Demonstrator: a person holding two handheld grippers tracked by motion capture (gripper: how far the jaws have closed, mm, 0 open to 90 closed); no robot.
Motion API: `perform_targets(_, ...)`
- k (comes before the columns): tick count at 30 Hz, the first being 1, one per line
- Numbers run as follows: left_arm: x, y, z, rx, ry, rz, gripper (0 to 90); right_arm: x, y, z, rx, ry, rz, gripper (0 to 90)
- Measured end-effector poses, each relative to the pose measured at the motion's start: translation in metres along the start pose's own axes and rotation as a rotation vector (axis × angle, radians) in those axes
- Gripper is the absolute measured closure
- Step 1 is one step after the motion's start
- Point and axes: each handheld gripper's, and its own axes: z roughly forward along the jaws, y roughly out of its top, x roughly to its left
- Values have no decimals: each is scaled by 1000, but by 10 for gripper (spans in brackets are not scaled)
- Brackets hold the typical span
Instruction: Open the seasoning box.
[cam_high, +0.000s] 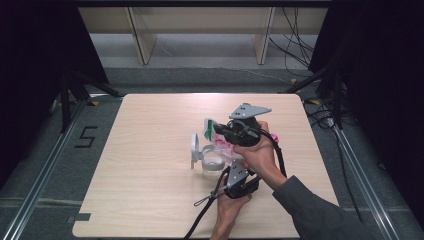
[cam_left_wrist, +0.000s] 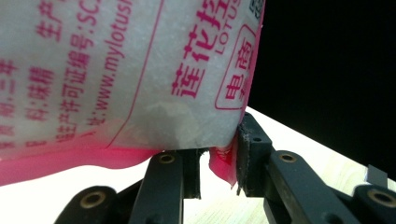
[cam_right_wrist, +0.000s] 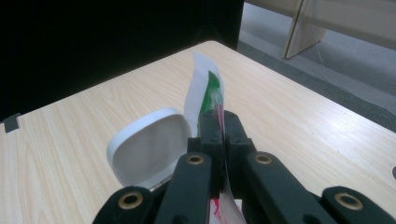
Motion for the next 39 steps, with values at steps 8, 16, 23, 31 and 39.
perform_targets(8, 0, 0, -1, -9, -1, 6, 734, 1, 1, 3, -10, 12, -4, 900)
perform_targets(16, 0, 0, -2, -5, 1, 5, 734, 0, 0, 5, -22, -10, -17, 900)
perform_targets(23, 0, 0, -1, -3, 2, 12, 734, -1, 0, 2, -10, 1, 9, 900)
perform_targets(31, 1, 0, -2, -12, 1, 5, 734, 0, 1, 3, -10, -3, 14, 900)
perform_targets(39, 3, 0, -4, -15, 0, 4, 734, 3, 2, 7, -12, 4, -8, 899)
